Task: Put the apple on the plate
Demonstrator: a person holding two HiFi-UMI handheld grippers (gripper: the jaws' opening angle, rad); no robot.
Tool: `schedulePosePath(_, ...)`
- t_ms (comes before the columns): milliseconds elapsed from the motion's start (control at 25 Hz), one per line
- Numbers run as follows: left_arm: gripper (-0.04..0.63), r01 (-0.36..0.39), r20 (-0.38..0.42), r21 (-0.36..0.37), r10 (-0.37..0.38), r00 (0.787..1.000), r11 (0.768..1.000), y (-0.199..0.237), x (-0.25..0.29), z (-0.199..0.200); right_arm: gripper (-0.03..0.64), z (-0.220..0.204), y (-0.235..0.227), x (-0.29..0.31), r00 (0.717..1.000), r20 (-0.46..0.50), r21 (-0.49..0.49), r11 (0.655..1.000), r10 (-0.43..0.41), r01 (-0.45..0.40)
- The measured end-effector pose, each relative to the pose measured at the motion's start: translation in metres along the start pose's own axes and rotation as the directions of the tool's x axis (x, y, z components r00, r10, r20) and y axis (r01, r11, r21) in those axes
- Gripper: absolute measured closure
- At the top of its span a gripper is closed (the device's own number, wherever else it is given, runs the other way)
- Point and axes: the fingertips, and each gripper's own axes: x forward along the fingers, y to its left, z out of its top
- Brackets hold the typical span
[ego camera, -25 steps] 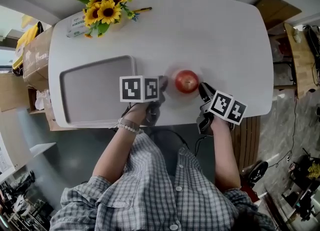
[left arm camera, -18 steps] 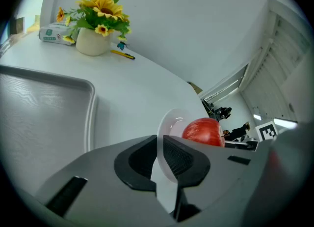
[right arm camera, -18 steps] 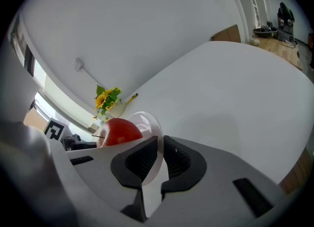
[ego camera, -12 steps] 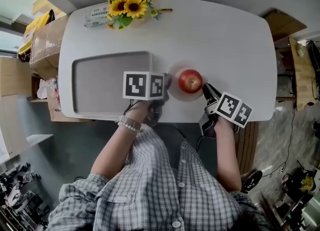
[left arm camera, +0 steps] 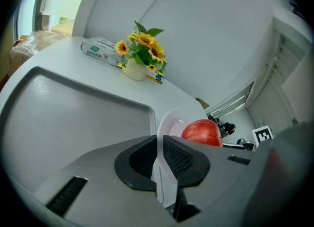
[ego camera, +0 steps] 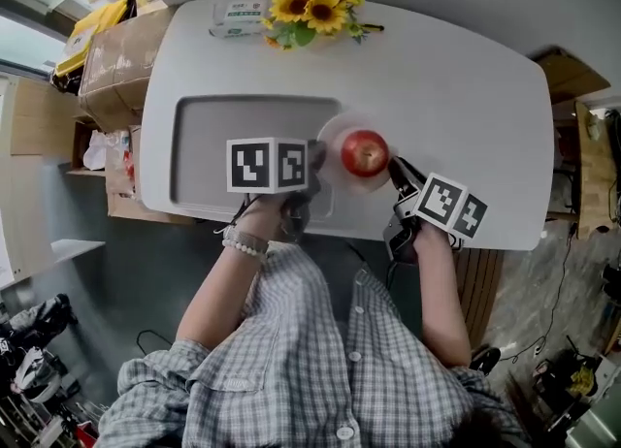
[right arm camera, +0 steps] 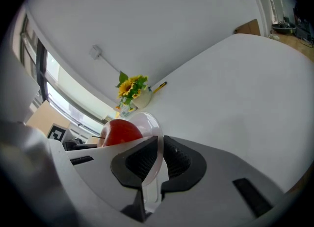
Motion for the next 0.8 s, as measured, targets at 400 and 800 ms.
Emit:
schedulePosePath(400,0.554,-0.037,0.072,-0.091,0.044,0.996,0.995,0.069,-0.061,0.010,0.569,-0.032,0.076,0.041,0.995,-0.081,-0.059,0.996,0.065,-0.070)
schedulePosePath(800,0.554,-0.083,0.057,-0.147,0.092,0.994,0.986,0.135,-0.094,0.001,0.568,-0.074,0.120,0.083,0.984,-0.170,-0.087,0.993,0.062,-0.077)
